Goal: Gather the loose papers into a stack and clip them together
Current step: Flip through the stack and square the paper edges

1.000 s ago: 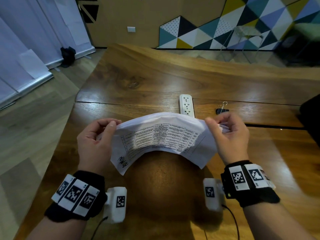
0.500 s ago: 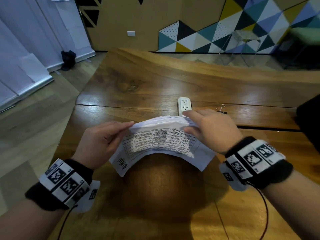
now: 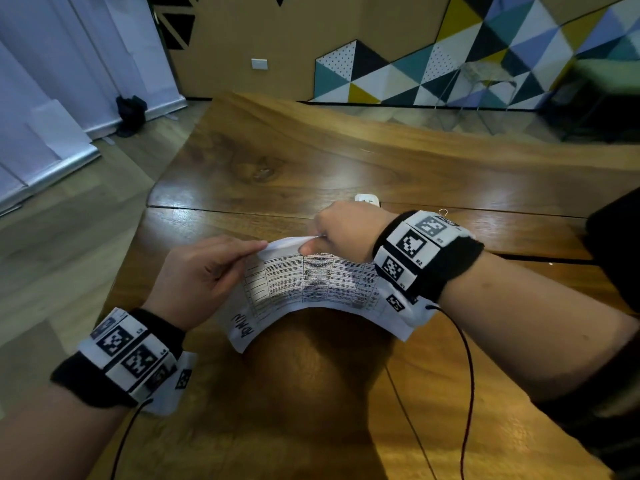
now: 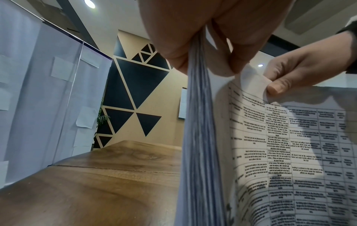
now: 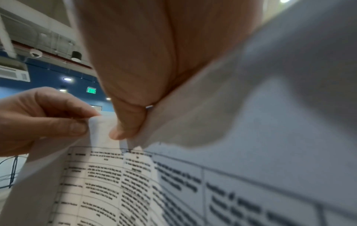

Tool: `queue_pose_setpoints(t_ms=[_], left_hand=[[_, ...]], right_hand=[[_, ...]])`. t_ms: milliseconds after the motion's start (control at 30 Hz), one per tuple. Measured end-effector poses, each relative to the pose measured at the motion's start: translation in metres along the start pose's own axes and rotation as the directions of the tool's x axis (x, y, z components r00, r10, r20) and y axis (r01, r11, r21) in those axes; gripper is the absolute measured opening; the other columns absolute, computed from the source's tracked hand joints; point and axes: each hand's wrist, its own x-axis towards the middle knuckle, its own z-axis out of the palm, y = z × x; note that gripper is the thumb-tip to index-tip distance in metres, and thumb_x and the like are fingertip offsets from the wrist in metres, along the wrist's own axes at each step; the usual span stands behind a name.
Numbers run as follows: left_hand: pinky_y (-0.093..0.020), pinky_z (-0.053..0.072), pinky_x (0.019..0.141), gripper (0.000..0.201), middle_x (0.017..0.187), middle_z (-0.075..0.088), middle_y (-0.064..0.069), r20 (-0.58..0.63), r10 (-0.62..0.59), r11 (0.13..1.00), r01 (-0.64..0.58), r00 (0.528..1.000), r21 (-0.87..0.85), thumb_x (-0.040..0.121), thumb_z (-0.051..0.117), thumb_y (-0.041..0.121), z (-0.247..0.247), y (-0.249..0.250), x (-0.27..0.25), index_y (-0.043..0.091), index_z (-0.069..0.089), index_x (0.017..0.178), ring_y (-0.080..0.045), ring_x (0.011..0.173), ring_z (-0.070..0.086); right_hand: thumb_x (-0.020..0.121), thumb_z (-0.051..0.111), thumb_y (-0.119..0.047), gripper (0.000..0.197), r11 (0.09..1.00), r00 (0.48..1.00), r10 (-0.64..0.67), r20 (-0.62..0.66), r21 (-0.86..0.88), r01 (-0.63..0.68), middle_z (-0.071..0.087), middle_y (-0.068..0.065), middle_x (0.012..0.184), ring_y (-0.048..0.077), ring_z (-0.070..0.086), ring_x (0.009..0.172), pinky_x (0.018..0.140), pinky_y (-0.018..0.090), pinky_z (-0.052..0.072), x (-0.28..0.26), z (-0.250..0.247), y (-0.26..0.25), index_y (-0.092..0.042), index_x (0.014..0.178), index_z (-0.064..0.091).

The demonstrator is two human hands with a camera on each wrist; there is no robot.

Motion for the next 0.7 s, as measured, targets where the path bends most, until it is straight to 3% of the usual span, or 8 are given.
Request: queue_pose_setpoints(t_ms=[100, 167, 233, 300, 400, 467, 567, 700], left_hand=[[-0.033, 0.057, 0.077, 0.028, 0.101, 0.075, 0.001, 0.005, 0.017, 1.000, -0.017, 1.000, -0.008, 0.086, 0.063, 0.009, 0.000, 0.000, 0.001, 0.014, 0.073, 0.112, -0.013, 0.087, 0.072], [-0.032, 0.057, 0.076, 0.027, 0.101, 0.075, 0.001, 0.029, 0.035, 0.999, -0.034, 0.999, -0.013, 0.087, 0.062, 0.010, 0.000, 0.002, 0.002, 0.013, 0.073, 0.111, -0.014, 0.087, 0.072], [-0.031, 0.057, 0.076, 0.027, 0.100, 0.075, 0.002, 0.036, 0.041, 0.999, -0.040, 0.998, -0.023, 0.088, 0.061, 0.013, -0.001, 0.004, 0.003, 0.013, 0.073, 0.112, -0.012, 0.087, 0.072], [-0.022, 0.056, 0.077, 0.026, 0.100, 0.072, 0.019, 0.012, -0.003, 0.999, 0.004, 1.000, -0.050, 0.088, 0.062, 0.023, -0.004, 0.007, 0.004, 0.018, 0.070, 0.112, 0.000, 0.087, 0.069], [-0.002, 0.047, 0.075, 0.032, 0.088, 0.062, 0.048, -0.083, -0.253, 0.962, 0.241, 0.964, -0.130, 0.078, 0.076, 0.036, -0.010, 0.010, 0.005, 0.031, 0.066, 0.108, 0.019, 0.085, 0.061], [-0.002, 0.048, 0.067, 0.029, 0.082, 0.067, 0.042, -0.066, -0.435, 0.868, 0.399, 0.898, -0.294, 0.072, 0.079, 0.022, -0.015, 0.005, 0.006, 0.031, 0.069, 0.097, 0.017, 0.077, 0.064], [-0.010, 0.051, 0.053, 0.013, 0.072, 0.076, 0.012, 0.010, -0.547, 0.731, 0.483, 0.837, -0.481, 0.073, 0.077, 0.010, -0.026, -0.003, 0.015, 0.009, 0.070, 0.084, 0.003, 0.059, 0.068], [-0.020, 0.057, 0.057, 0.043, 0.076, 0.077, 0.005, 0.045, -0.629, 0.457, 0.416, 0.776, -0.786, 0.060, 0.088, 0.034, -0.034, -0.009, 0.039, 0.011, 0.066, 0.089, -0.007, 0.063, 0.070]], right_hand=[[0.093, 0.049, -0.048, 0.029, 0.994, 0.999, -0.027, 0.037, 0.106, 0.023, 0.053, -0.006, 0.070, 0.014, 0.052, 0.064, 0.054, 0.025, 0.038, 0.000, 0.002, -0.001, -0.022, 0.081, 0.056], [0.094, 0.052, -0.040, 0.031, 0.999, 0.995, -0.014, 0.095, 0.048, 0.010, 0.056, -0.002, 0.076, 0.013, 0.049, 0.063, 0.049, 0.024, 0.034, 0.004, 0.003, -0.006, -0.012, 0.104, 0.060], [0.096, 0.049, -0.037, 0.035, 0.998, 0.989, 0.023, 0.145, -0.068, -0.013, 0.059, 0.005, 0.082, 0.017, 0.050, 0.066, 0.046, 0.024, 0.032, 0.009, 0.004, -0.011, -0.004, 0.106, 0.058], [0.097, 0.047, -0.037, 0.035, 0.989, 0.985, 0.051, 0.163, -0.142, -0.028, 0.051, 0.004, 0.073, 0.021, 0.052, 0.072, 0.050, 0.027, 0.037, 0.010, 0.001, -0.015, -0.003, 0.097, 0.054], [0.097, 0.047, -0.037, 0.034, 0.996, 0.990, 0.068, 0.125, -0.070, -0.060, 0.046, 0.000, 0.071, 0.022, 0.052, 0.076, 0.065, 0.032, 0.042, -0.001, -0.009, -0.013, -0.006, 0.106, 0.058], [0.096, 0.048, -0.039, 0.032, 0.995, 0.996, 0.068, 0.058, 0.075, -0.072, 0.051, 0.000, 0.074, 0.021, 0.054, 0.073, 0.065, 0.028, 0.041, -0.015, -0.016, -0.001, -0.010, 0.100, 0.062], [0.095, 0.052, -0.038, 0.036, 0.947, 0.994, 0.082, -0.077, 0.316, -0.054, 0.051, -0.007, 0.053, 0.002, 0.046, 0.045, 0.045, 0.017, 0.033, -0.039, -0.029, 0.026, -0.023, 0.063, 0.048], [0.090, 0.056, -0.043, 0.040, 0.766, 0.972, 0.163, -0.172, 0.642, -0.015, 0.038, -0.009, 0.044, 0.003, 0.031, 0.034, 0.043, 0.019, 0.029, -0.061, -0.019, 0.048, -0.023, 0.058, 0.042]])
